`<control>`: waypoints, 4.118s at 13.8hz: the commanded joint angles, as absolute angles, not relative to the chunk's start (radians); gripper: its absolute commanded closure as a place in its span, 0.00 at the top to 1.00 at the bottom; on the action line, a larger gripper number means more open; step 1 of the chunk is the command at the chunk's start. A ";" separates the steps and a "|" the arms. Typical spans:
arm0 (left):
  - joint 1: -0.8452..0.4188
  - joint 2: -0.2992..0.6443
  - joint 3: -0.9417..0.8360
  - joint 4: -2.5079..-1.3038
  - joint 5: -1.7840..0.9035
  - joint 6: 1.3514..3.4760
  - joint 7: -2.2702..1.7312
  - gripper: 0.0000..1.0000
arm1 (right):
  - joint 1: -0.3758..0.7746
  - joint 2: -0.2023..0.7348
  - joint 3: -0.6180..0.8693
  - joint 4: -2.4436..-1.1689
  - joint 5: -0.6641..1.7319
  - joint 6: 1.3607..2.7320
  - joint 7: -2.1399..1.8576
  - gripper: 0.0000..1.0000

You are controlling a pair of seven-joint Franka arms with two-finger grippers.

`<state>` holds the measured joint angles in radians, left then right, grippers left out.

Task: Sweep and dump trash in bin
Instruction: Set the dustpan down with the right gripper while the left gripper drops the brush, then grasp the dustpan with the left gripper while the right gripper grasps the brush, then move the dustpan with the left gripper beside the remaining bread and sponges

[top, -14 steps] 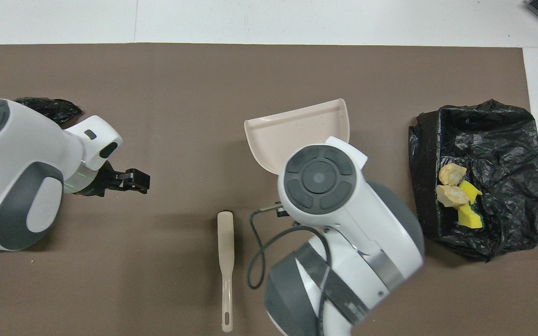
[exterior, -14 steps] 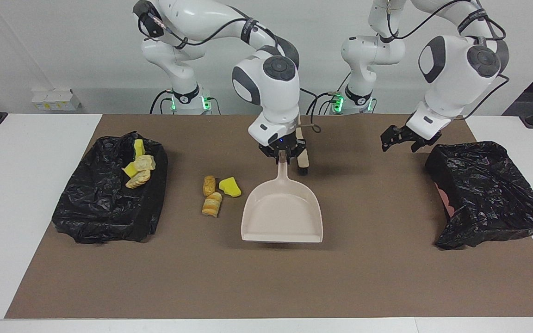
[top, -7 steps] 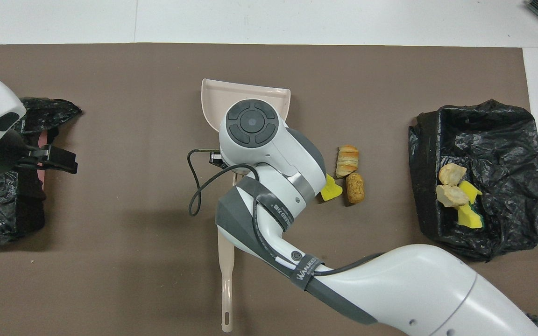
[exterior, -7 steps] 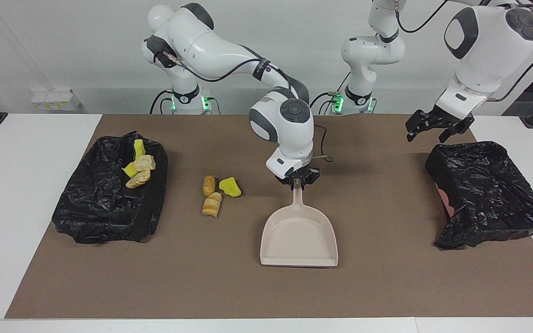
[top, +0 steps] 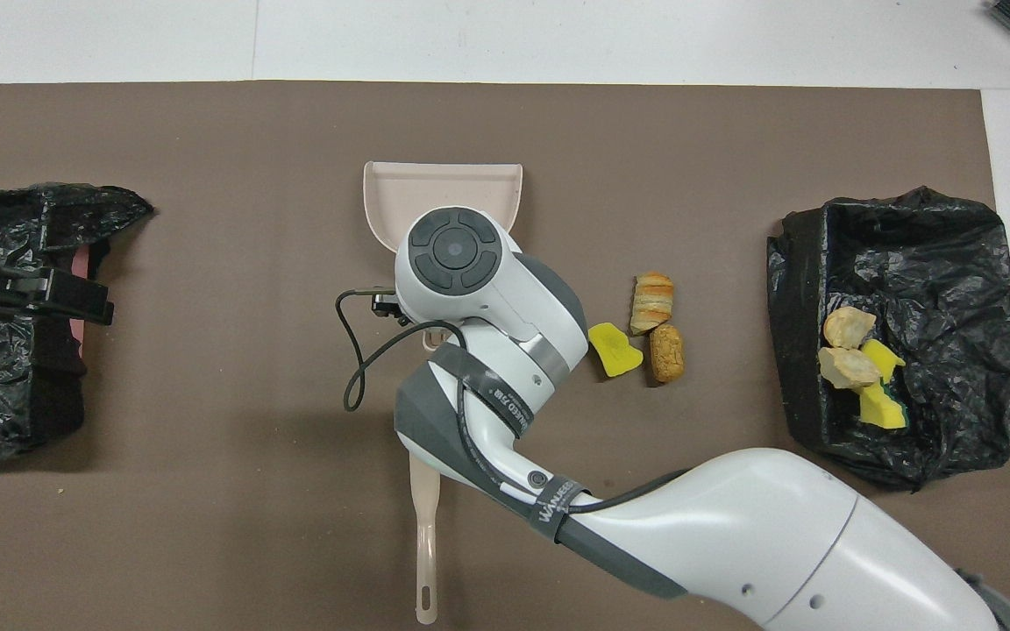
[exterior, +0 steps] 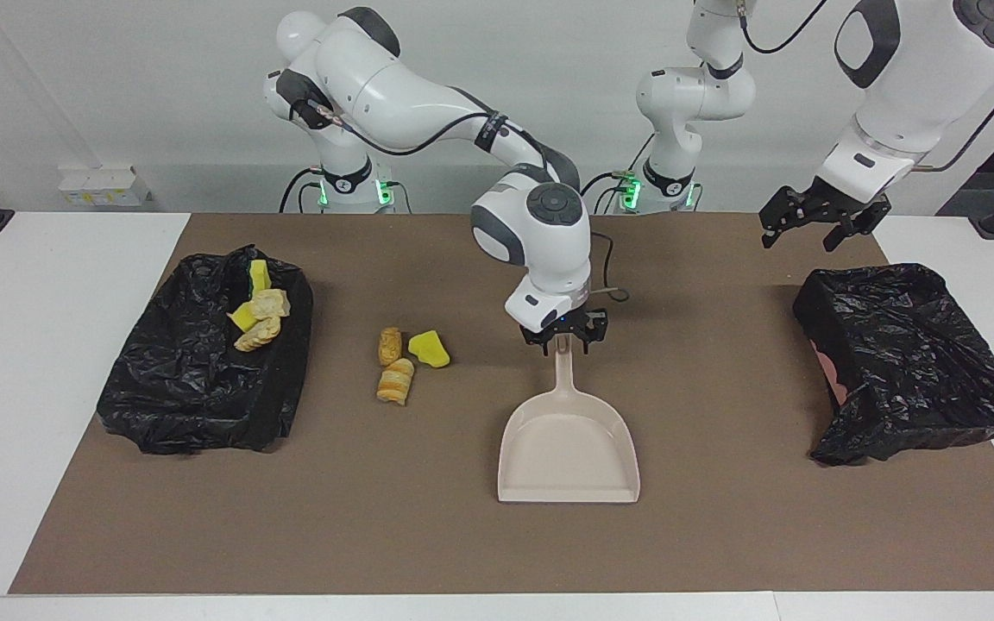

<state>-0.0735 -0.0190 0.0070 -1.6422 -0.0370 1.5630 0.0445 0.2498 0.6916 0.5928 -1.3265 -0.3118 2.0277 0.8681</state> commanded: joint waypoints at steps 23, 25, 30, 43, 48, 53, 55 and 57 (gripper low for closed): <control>-0.459 0.254 -0.009 -1.661 -0.018 1.954 -0.240 1.00 | 0.202 0.259 0.833 -2.065 -0.104 2.155 0.925 0.00; -0.486 0.288 -0.009 -1.661 -0.020 1.992 -0.258 1.00 | 0.195 0.261 0.831 -2.049 -0.104 2.142 0.930 0.00; -0.534 0.389 -0.009 -1.663 -0.020 2.106 -0.331 1.00 | 0.137 0.164 0.827 -2.052 -0.107 2.005 0.853 0.00; -0.549 0.420 -0.002 -1.649 -0.014 2.057 -0.358 0.00 | 0.034 -0.042 0.324 -2.115 -0.205 1.837 0.203 0.00; -0.480 0.376 0.006 -1.600 0.004 1.886 0.007 0.00 | 0.034 0.090 0.259 -2.108 -0.264 1.956 0.190 0.00; -0.431 0.408 0.005 -1.513 0.050 1.853 0.451 0.00 | 0.089 0.110 0.271 -2.118 -0.085 1.965 0.213 0.00; -0.413 0.413 0.005 -1.514 0.055 1.905 0.611 0.00 | 0.118 0.133 0.296 -2.111 0.013 1.993 0.224 0.00; -0.407 0.411 0.005 -1.513 0.063 1.888 0.731 0.00 | 0.123 0.137 0.337 -2.059 0.051 1.967 0.314 0.00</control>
